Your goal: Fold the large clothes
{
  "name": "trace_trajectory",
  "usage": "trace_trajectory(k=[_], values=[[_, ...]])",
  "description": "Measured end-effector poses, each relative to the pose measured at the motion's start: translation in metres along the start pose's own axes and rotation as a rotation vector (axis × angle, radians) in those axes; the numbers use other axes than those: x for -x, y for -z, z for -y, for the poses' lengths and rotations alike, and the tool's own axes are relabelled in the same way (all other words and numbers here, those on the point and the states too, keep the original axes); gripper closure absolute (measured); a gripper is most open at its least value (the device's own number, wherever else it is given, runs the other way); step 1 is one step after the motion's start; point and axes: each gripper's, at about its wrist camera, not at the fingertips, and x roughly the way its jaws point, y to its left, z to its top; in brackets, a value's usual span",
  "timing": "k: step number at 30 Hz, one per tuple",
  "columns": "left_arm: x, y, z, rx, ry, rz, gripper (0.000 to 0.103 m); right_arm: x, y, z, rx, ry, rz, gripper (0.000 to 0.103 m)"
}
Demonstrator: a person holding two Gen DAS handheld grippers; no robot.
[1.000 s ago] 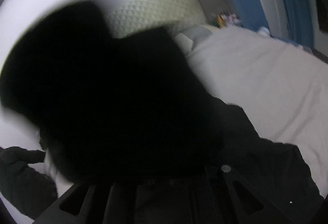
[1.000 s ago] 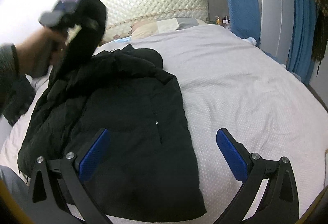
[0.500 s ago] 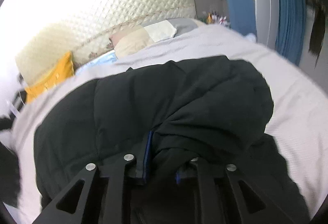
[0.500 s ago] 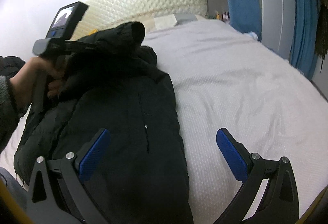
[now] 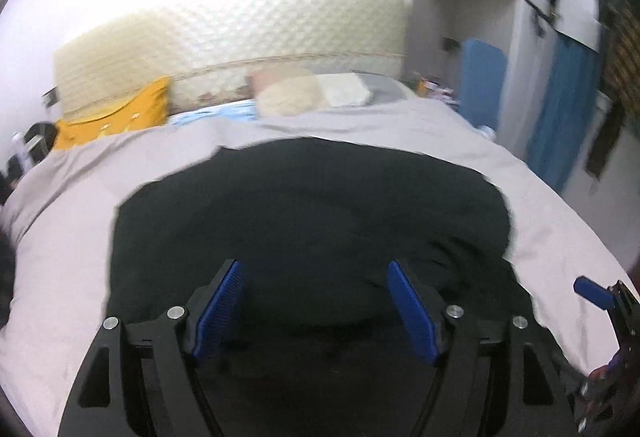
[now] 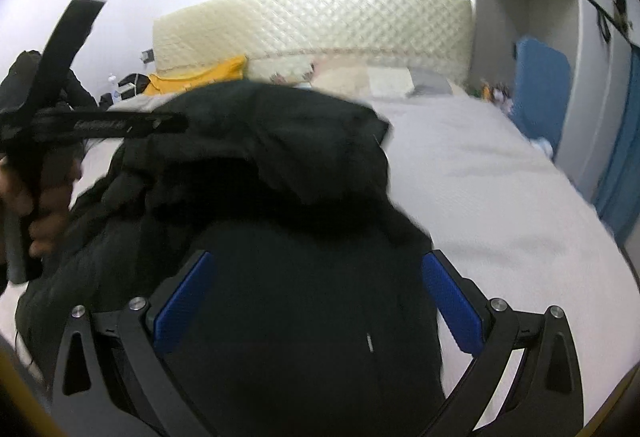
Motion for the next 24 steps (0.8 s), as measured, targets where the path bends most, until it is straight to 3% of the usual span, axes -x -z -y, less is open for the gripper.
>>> trace_trajectory(k=[3,4,6,9,13,24], values=[[-0.012,-0.008,-0.032,0.029,-0.059,0.010,0.028,-0.041,-0.028,-0.004,-0.020,-0.013,0.004,0.025],[-0.024,-0.011,-0.043,0.038,-0.090,0.004,0.028,-0.056,-0.036,-0.005,-0.029,-0.016,0.006,0.026],[-0.045,-0.012,-0.059,0.053,-0.124,-0.017,0.028,-0.088,-0.047,-0.007,-0.036,-0.011,-0.001,0.027],[-0.066,-0.010,-0.077,0.089,-0.090,-0.008,0.023,-0.129,-0.056,-0.012,0.006,0.030,-0.016,0.027],[-0.091,-0.006,-0.087,0.108,-0.061,-0.002,0.017,-0.169,-0.063,-0.003,-0.034,0.021,-0.052,0.027],[-0.156,-0.010,-0.097,0.147,-0.067,-0.036,0.014,-0.235,-0.071,-0.002,-0.035,0.000,-0.135,0.023]])
